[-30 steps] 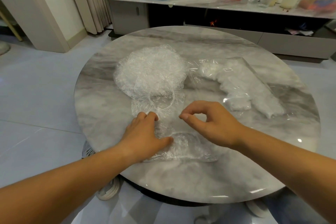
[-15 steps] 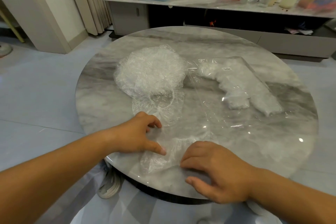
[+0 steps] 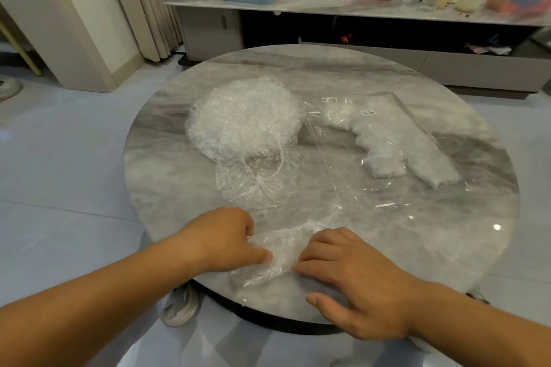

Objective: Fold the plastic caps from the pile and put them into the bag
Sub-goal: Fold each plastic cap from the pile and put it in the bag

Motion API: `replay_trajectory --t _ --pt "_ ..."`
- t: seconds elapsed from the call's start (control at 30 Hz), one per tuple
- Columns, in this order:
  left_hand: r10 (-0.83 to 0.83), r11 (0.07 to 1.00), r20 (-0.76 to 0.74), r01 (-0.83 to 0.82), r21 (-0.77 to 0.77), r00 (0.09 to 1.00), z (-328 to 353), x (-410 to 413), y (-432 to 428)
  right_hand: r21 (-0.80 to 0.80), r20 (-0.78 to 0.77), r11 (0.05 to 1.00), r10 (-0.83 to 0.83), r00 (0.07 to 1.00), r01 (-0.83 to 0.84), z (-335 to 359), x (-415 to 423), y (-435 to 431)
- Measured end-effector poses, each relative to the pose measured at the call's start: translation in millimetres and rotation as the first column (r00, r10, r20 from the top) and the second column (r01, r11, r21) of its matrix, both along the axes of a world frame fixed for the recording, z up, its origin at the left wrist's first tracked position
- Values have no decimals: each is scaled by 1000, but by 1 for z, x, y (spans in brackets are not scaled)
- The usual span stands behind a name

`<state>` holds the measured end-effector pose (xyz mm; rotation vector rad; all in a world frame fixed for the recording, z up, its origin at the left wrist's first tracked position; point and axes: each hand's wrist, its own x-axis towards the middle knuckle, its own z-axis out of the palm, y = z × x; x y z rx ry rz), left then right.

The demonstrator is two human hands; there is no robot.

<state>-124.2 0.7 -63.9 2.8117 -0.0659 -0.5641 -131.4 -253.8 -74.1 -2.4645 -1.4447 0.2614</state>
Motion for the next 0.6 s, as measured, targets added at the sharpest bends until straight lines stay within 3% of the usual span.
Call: replay_trajectory --t 0.2,0.37,0.5,0.6 --pt "-26 997 26 28 -66 999 -8 -3 -1 188 -3 977 -104 995 102 15 5 8" --pt "19 980 50 -9 -200 999 -4 3 0 -42 3 999 -27 1000 28 12 6 17" --pt "200 877 -94 -221 -428 975 -2 7 6 -115 -49 993 -13 999 7 7 3 17" --pt "279 800 -205 -345 -491 938 0 6 7 -114 -44 993 -22 999 17 6 2 18"
